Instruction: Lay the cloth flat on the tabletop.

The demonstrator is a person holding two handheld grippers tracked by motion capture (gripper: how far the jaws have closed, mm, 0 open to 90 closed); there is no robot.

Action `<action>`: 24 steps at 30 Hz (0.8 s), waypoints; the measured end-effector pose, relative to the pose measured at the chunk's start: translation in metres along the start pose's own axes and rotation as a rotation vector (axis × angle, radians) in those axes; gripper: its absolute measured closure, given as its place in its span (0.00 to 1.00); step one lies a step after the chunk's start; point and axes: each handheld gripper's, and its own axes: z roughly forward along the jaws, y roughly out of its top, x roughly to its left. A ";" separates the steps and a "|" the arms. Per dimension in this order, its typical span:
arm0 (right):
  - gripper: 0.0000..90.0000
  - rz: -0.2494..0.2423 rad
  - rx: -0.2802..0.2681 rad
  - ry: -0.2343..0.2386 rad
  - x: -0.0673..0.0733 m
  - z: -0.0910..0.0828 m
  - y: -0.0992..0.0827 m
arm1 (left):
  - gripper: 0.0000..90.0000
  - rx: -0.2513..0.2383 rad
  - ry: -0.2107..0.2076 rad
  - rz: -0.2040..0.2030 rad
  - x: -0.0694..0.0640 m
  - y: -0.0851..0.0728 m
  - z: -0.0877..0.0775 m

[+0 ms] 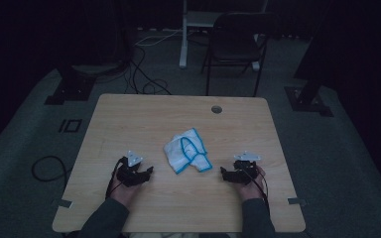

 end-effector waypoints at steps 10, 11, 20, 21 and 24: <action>0.15 -0.007 -0.001 0.004 0.001 0.000 0.000 | 0.46 0.000 -0.001 0.001 0.000 0.000 0.000; 0.15 -0.007 -0.001 0.004 0.001 0.000 0.000 | 0.46 -0.001 -0.003 0.002 0.000 0.000 0.000; 0.23 -0.016 -0.013 0.015 0.004 -0.002 -0.001 | 0.59 -0.009 -0.031 0.026 -0.002 0.000 -0.001; 0.23 -0.016 -0.013 0.015 0.004 -0.002 -0.001 | 0.59 -0.009 -0.031 0.026 -0.002 0.000 -0.001; 0.25 -0.013 -0.015 0.013 0.005 -0.003 -0.002 | 0.61 -0.010 -0.033 0.028 -0.002 0.000 -0.001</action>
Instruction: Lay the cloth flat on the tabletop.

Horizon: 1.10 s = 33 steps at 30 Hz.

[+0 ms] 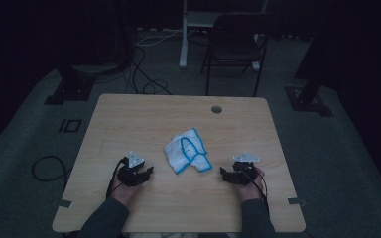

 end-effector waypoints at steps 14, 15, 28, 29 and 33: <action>0.51 -0.002 0.005 -0.003 0.008 -0.004 0.002 | 0.66 0.005 -0.024 -0.004 -0.002 0.002 0.000; 0.53 0.000 0.005 -0.005 0.009 -0.005 0.002 | 0.66 0.007 -0.029 -0.004 -0.003 0.002 0.000; 0.59 0.012 -0.052 0.053 0.023 -0.014 0.007 | 0.66 -0.017 -0.044 0.029 -0.008 0.016 -0.003; 0.59 0.016 -0.055 0.060 0.025 -0.014 0.007 | 0.66 -0.019 -0.044 0.029 -0.009 0.017 -0.003; 0.60 0.018 -0.057 0.073 0.027 -0.014 0.009 | 0.66 -0.023 -0.047 0.040 -0.011 0.020 -0.003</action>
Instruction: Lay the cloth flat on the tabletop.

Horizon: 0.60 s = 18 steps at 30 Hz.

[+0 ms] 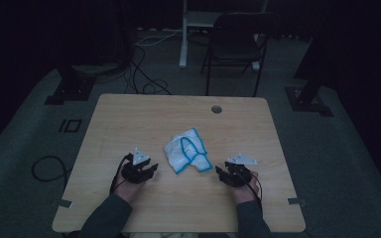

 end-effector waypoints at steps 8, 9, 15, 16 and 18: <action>0.64 -0.013 -0.004 0.016 0.009 0.004 0.005 | 0.64 -0.015 -0.011 0.016 -0.005 0.010 0.004; 0.64 -0.019 -0.003 0.019 0.010 0.005 0.005 | 0.64 -0.015 -0.013 0.021 -0.006 0.012 0.004; 0.66 -0.034 -0.006 0.029 0.015 0.009 0.009 | 0.64 -0.029 -0.020 0.038 -0.009 0.023 0.006; 0.66 -0.034 -0.007 0.031 0.016 0.010 0.010 | 0.63 -0.032 -0.021 0.041 -0.010 0.025 0.006; 0.66 -0.036 -0.006 0.031 0.016 0.011 0.010 | 0.63 -0.038 -0.026 0.048 -0.011 0.030 0.007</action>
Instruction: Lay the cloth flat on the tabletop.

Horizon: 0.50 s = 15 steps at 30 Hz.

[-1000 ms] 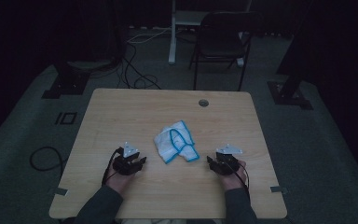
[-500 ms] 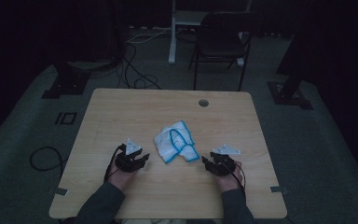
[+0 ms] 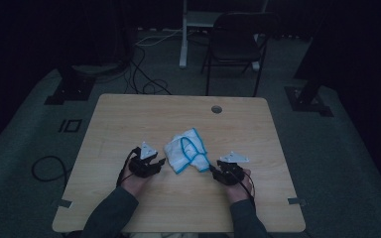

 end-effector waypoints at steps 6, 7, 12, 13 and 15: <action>0.68 -0.006 -0.005 0.000 0.002 0.003 0.005 | 0.63 -0.016 -0.010 0.022 -0.005 0.016 0.005; 0.68 -0.006 -0.005 0.000 0.002 0.003 0.005 | 0.63 -0.016 -0.010 0.022 -0.005 0.016 0.005; 0.68 -0.011 -0.007 -0.003 0.002 0.005 0.008 | 0.63 -0.033 -0.020 0.049 -0.008 0.034 0.011; 0.68 -0.011 -0.009 -0.004 0.002 0.005 0.008 | 0.63 -0.033 -0.019 0.055 -0.008 0.037 0.012; 0.68 -0.010 -0.008 -0.004 0.002 0.005 0.008 | 0.63 -0.037 -0.019 0.055 -0.009 0.041 0.013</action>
